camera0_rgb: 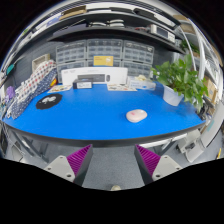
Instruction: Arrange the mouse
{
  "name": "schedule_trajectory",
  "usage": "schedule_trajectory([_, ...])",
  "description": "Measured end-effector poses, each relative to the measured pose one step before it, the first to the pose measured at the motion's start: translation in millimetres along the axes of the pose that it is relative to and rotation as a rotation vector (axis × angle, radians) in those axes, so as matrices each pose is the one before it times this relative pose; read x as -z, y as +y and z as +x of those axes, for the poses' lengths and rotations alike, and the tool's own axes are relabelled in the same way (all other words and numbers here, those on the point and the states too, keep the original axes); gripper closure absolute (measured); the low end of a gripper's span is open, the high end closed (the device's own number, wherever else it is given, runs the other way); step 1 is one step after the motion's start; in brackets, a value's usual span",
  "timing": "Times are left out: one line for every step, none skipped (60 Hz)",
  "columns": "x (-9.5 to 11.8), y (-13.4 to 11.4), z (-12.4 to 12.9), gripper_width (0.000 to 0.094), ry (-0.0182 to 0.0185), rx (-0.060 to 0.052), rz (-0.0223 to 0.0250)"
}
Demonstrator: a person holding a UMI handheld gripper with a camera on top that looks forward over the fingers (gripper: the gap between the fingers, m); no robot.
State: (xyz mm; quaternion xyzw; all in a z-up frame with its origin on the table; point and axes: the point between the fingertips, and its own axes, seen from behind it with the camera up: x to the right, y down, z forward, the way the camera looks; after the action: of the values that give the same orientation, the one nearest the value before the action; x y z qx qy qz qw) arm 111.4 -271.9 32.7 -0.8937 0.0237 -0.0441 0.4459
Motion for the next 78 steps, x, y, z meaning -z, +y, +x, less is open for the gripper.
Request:
schedule_trajectory([-3.8,-0.39,5.79,0.0096,0.00526,-0.0045,-0.00496])
schedule_trajectory([-3.76,-0.65,5.53,0.0097,0.00575,-0.0052,-0.00452])
schedule_trajectory([-3.83,-1.59,5.26,0.0095,0.00607,-0.0047,-0.00309])
schedule_trajectory([-4.14,-1.9,4.91,0.0097,0.00557,-0.0041,-0.00125])
schedule_trajectory([-4.21,-2.89,4.38,0.0097,0.00423,-0.0033,0.00019])
schedule_trajectory([-4.14,-2.64,4.29,0.0101,0.0044,-0.0027,0.001])
schedule_trajectory([-4.29,-2.58,4.07,0.0102,0.00397,-0.0025,0.00042])
schedule_trajectory([-4.76,-2.64,3.52,0.0105,0.00297,-0.0027,-0.00048])
schedule_trajectory([-4.86,-2.64,3.16,0.0105,0.00157,-0.0026,-0.00103])
schedule_trajectory([-5.04,-2.56,2.77,0.0105,-0.00037,-0.0022,-0.00144])
schedule_trajectory([-5.34,-2.71,2.05,0.0105,-0.00156,-0.0013,-0.0019])
schedule_trajectory([-5.56,-2.48,1.88,0.0104,-0.00268,-0.0008,-0.00201])
schedule_trajectory([-5.21,-2.61,2.44,0.0105,-0.00366,0.0007,-0.00485])
schedule_trajectory([-5.93,-1.84,2.06,0.0102,-0.00057,0.0006,-0.00332])
schedule_trajectory([-5.65,-2.41,2.7,0.0102,-0.00268,0.001,-0.00596])
schedule_trajectory([-6.05,-2.17,2.38,0.0103,-0.00093,0.0009,-0.00442])
schedule_trajectory([-6.13,-2.23,2.36,0.0103,-0.00056,0.0003,-0.0037])
schedule_trajectory([-5.76,-2.16,2.17,0.0101,-0.00053,0.0004,-0.00328])
schedule_trajectory([-6.32,-2.16,1.7,0.0102,-0.00057,-0.0001,-0.00229])
schedule_trajectory([-6.5,-2.17,1.54,0.0102,-0.00272,0.0004,-0.00418])
schedule_trajectory([-5.56,-2.1,1.89,0.0102,-0.00414,0.0002,-0.00651])
schedule_trajectory([-6.82,-0.96,-0.09,0.0107,-0.00198,-0.0009,-0.00439])
schedule_trajectory([-5.65,-1.45,0.9,0.0107,-0.00328,0.0,-0.00703])
schedule_trajectory([-5.55,-1.42,1.27,0.0108,-0.00288,0.0003,-0.00682])
schedule_trajectory([-5.43,-1.61,1.19,0.0112,-0.00248,0.0003,-0.00676])
schedule_trajectory([-5.08,-1.46,0.64,0.0114,-0.00336,0.0,-0.00707])
schedule_trajectory([-4.68,-1.35,0.09,0.0121,-0.00564,0.0006,-0.00721])
schedule_trajectory([-4.37,-1.06,-0.33,0.0123,-0.0074,0.0007,-0.00763])
schedule_trajectory([-5.02,-3.71,2.33,0.0129,-0.01108,0.0035,-0.01202])
schedule_trajectory([-2.04,1.85,-3.32,0.0131,-0.0054,0.0002,-0.00374])
schedule_trajectory([-2.9,-2.24,-1.11,0.0132,-0.01057,0.0,-0.00131])
schedule_trajectory([-2.82,-3.18,0.98,0.0127,0.00155,-0.0029,0.00158])
schedule_trajectory([-2.92,-2.97,-0.29,0.0127,-0.0037,0.0019,0.00141])
schedule_trajectory([-2.53,-2.46,-1.73,0.0128,-0.00842,0.0046,-0.00123])
schedule_trajectory([-2.98,-2.12,-1.24,0.0131,-0.0077,0.0057,-0.00435])
schedule_trajectory([-2.91,-2.4,-0.43,0.0132,-0.00318,0.0065,-0.00442])
schedule_trajectory([-2.75,-1.95,-1.15,0.0137,-0.00671,0.0055,-0.00504])
schedule_trajectory([-4.41,-4.65,0.39,0.014,-0.00977,0.0049,-0.0042])
schedule_trajectory([-2.37,-2.85,-1.81,0.0141,-0.0066,0.0009,-0.0002])
schedule_trajectory([-2.31,-2.67,-1.89,0.014,-0.00733,0.0009,-0.00019])
schedule_trajectory([-2.41,-2.6,-2.17,0.0142,-0.00827,0.0015,-0.00092])
schedule_trajectory([-2.66,-2.24,-2.03,0.0142,-0.00796,0.0023,-0.00174])
schedule_trajectory([-2.59,-1.91,-2.11,0.0146,-0.00741,0.0032,-0.00243])
schedule_trajectory([-2.41,-1.39,-1.81,0.0148,-0.00554,0.0038,-0.00352])
schedule_trajectory([-2.53,-1.91,-1.27,0.0151,-0.00358,0.0049,-0.0032])
schedule_trajectory([-3.28,-3.04,0.78,0.0156,-0.00207,0.0072,-0.00087])
schedule_trajectory([-1.63,-1.41,-1.04,0.0167,0.00009,0.0066,-0.00065])
schedule_trajectory([-1.28,-1.18,-1.7,0.0172,-0.0028,0.0052,-0.00182])
schedule_trajectory([-1.69,-2.64,-1.13,0.0192,-0.00569,0.0034,0.00004])
schedule_trajectory([-1.56,-1.34,-1.23,0.0208,-0.00301,0.0026,0.00023])
schedule_trajectory([-1.39,-0.43,-1.49,0.0222,-0.00365,0.0029,-0.00236])
schedule_trajectory([-0.6,-0.98,-0.99,0.0231,-0.00268,0.0031,0.00009])
schedule_trajectory([-0.78,-1.25,-0.55,0.0237,-0.00102,0.0024,0.00252])
schedule_trajectory([-0.39,0.27,-0.19,0.0251,-0.0022,0.0037,-0.00051])
schedule_trajectory([-0.56,-0.29,-1.55,0.0257,-0.00505,0.0038,-0.00046])
schedule_trajectory([-0.68,-0.84,-0.35,0.0276,-0.00164,0.0013,0.00265])
schedule_trajectory([-0.52,-0.09,-0.13,0.0304,-0.00114,0.0002,0.00062])
schedule_trajectory([-0.35,-0.75,0.05,0.0326,0.001,-0.0012,0.003])
schedule_trajectory([-0.09,-0.38,0.73,0.0336,0.00334,-0.0007,0.00235])
schedule_trajectory([0.07,-0.4,0.86,0.0355,-0.00075,-0.0007,0.00245])
schedule_trajectory([-0.24,-0.32,0.37,0.0375,0.00138,-0.0001,0.0035])
schedule_trajectory([-0.09,-0.09,0.22,0.0417,0.00062,-0.0008,0.00217])
schedule_trajectory([-0.07,-0.35,-0.03,0.0454,-0.00047,-0.0021,0.00267])
schedule_trajectory([0.02,0.17,0.62,0.0456,0.00299,-0.0009,0.0006])
schedule_trajectory([0.16,0.04,-0.24,0.0458,0.00023,-0.0017,0.00088])
schedule_trajectory([0.13,0.08,0.2,0.0465,0.00266,-0.002,-0.0003])
schedule_trajectory([-0.23,0.21,0.14,0.0467,0.00271,0.0001,-0.00135])
schedule_trajectory([-0.62,-0.8,0.36,0.0475,0.00123,0.0012,0.00015])
schedule_trajectory([-0.08,0.11,0.02,0.0484,0.00408,0.0015,-0.00059])
schedule_trajectory([0.23,0.28,-0.31,0.0483,0.00265,-0.0004,-0.00277])
schedule_trajectory([-0.18,-0.27,0.27,0.0502,0.00392,-0.0012,-0.00036])
schedule_trajectory([-0.2,0.18,0.24,0.0508,0.00421,-0.0025,-0.00151])
schedule_trajectory([0.12,-0.35,0.19,0.0497,0.00372,-0.0021,0.00004])
schedule_trajectory([0.01,-0.48,0.67,0.0528,0.00513,-0.0007,0.00165])
schedule_trajectory([-0.11,0.15,0.14,0.0522,0.00444,-0.0015,0.0002])
schedule_trajectory([-0.28,-0.46,0.17,0.0546,0.00607,0.0,0.00278])
schedule_trajectory([-0.28,0.3,-0.3,0.0546,0.0048,0.0005,-0.00005])
schedule_trajectory([1.34,0.32,-0.89,0.0568,0.0081,0.0018,0.00209])
